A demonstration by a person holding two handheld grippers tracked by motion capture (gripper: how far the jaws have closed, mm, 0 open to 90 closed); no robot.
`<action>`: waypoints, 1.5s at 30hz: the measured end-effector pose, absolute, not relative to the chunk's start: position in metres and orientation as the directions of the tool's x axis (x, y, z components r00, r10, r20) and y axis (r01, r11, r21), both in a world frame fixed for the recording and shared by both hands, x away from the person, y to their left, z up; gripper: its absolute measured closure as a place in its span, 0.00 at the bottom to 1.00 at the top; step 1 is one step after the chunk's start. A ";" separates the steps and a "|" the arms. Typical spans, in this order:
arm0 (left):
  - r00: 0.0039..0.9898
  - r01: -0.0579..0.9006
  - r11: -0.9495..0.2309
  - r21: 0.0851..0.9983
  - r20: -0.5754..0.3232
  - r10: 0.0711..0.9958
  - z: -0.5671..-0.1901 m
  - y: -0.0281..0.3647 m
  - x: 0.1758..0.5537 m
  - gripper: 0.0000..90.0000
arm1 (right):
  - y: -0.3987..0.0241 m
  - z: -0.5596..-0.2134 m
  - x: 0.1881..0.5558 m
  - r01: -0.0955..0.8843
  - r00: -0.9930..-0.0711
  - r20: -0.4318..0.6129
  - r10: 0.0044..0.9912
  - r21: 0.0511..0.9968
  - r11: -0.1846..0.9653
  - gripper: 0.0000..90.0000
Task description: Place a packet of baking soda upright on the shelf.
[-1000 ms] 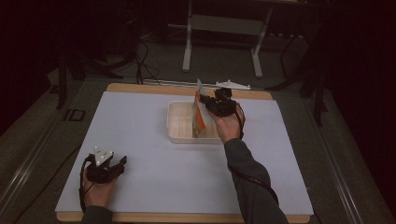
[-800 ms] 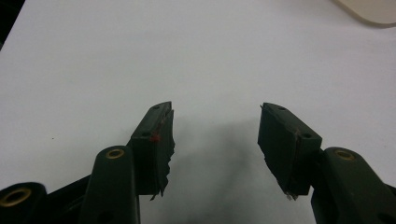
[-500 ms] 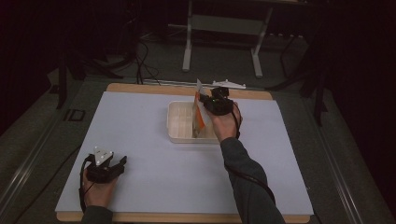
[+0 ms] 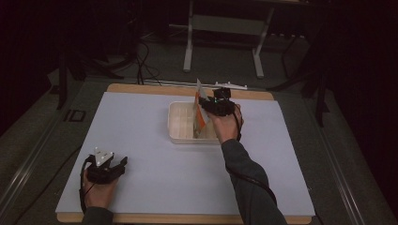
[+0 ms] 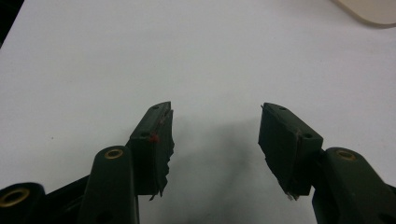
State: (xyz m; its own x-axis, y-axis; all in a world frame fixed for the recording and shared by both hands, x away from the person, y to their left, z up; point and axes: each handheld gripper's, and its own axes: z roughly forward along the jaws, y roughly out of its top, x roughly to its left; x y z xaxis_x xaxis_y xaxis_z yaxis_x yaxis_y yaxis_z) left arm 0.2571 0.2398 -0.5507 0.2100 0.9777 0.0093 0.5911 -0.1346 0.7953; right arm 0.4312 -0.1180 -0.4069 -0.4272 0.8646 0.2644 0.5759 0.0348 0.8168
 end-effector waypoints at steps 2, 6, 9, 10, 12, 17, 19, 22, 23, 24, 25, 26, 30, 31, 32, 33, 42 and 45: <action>0.209 0.591 -0.132 0.796 0.008 0.978 -0.551 0.240 0.257 0.49 | -0.117 -0.407 0.428 0.573 -0.431 0.255 0.865 0.818 0.044 0.66; 0.211 0.589 -0.135 0.797 0.009 0.977 -0.551 0.240 0.257 0.49 | -0.113 -0.408 0.418 0.558 -0.474 0.219 0.853 0.824 0.098 0.63; 0.210 0.590 -0.133 0.797 0.008 0.978 -0.551 0.240 0.257 0.49 | -0.113 -0.406 0.411 0.546 -0.488 0.203 0.849 0.830 0.116 0.62; 0.211 0.589 -0.134 0.797 0.009 0.978 -0.551 0.240 0.257 0.49 | -0.113 -0.406 0.411 0.546 -0.488 0.203 0.849 0.830 0.116 0.62; 0.210 0.589 -0.135 0.797 0.010 0.978 -0.551 0.240 0.257 0.49 | -0.114 -0.404 0.406 0.543 -0.492 0.208 0.845 0.833 0.111 0.60; 0.207 0.588 -0.131 0.798 0.008 0.978 -0.551 0.240 0.257 0.49 | -0.120 -0.394 0.399 0.558 -0.508 0.222 0.832 0.821 0.122 0.56; 0.206 0.587 -0.129 0.799 0.007 0.979 -0.551 0.240 0.257 0.49 | -0.124 -0.390 0.396 0.565 -0.515 0.224 0.828 0.815 0.131 0.55; 0.206 0.587 -0.130 0.799 0.007 0.978 -0.551 0.240 0.257 0.49 | -0.131 -0.384 0.392 0.565 -0.522 0.233 0.820 0.815 0.128 0.54; 0.206 0.587 -0.130 0.799 0.007 0.978 -0.551 0.240 0.257 0.49 | -0.133 -0.382 0.390 0.568 -0.522 0.239 0.819 0.814 0.124 0.54; 0.206 0.586 -0.129 0.800 0.007 0.979 -0.551 0.240 0.256 0.49 | -0.137 -0.380 0.388 0.571 -0.524 0.249 0.814 0.812 0.119 0.54; 0.206 0.586 -0.128 0.800 0.006 0.979 -0.551 0.240 0.256 0.49 | -0.137 -0.380 0.388 0.571 -0.524 0.249 0.814 0.812 0.119 0.54; 0.205 0.587 -0.129 0.799 0.007 0.979 -0.551 0.240 0.257 0.49 | -0.139 -0.378 0.387 0.572 -0.527 0.255 0.811 0.812 0.117 0.54; 0.205 0.587 -0.129 0.799 0.008 0.979 -0.551 0.240 0.257 0.49 | -0.150 -0.373 0.378 0.567 -0.542 0.262 0.798 0.815 0.118 0.53; 0.204 0.587 -0.129 0.799 0.008 0.979 -0.551 0.240 0.257 0.49 | -0.151 -0.372 0.377 0.568 -0.544 0.264 0.797 0.814 0.117 0.53; 0.204 0.587 -0.129 0.799 0.008 0.979 -0.551 0.240 0.257 0.49 | -0.151 -0.372 0.377 0.568 -0.544 0.264 0.797 0.814 0.117 0.53; 0.204 0.588 -0.129 0.799 0.008 0.979 -0.551 0.240 0.257 0.49 | -0.155 -0.371 0.373 0.565 -0.549 0.265 0.793 0.816 0.119 0.52; 0.200 0.587 -0.129 0.799 0.011 0.980 -0.551 0.240 0.257 0.49 | -0.176 -0.378 0.356 0.567 -0.559 0.289 0.777 0.817 0.104 0.51; 0.199 0.589 -0.129 0.798 0.012 0.980 -0.551 0.240 0.257 0.49 | -0.183 -0.385 0.350 0.571 -0.558 0.289 0.778 0.814 0.106 0.51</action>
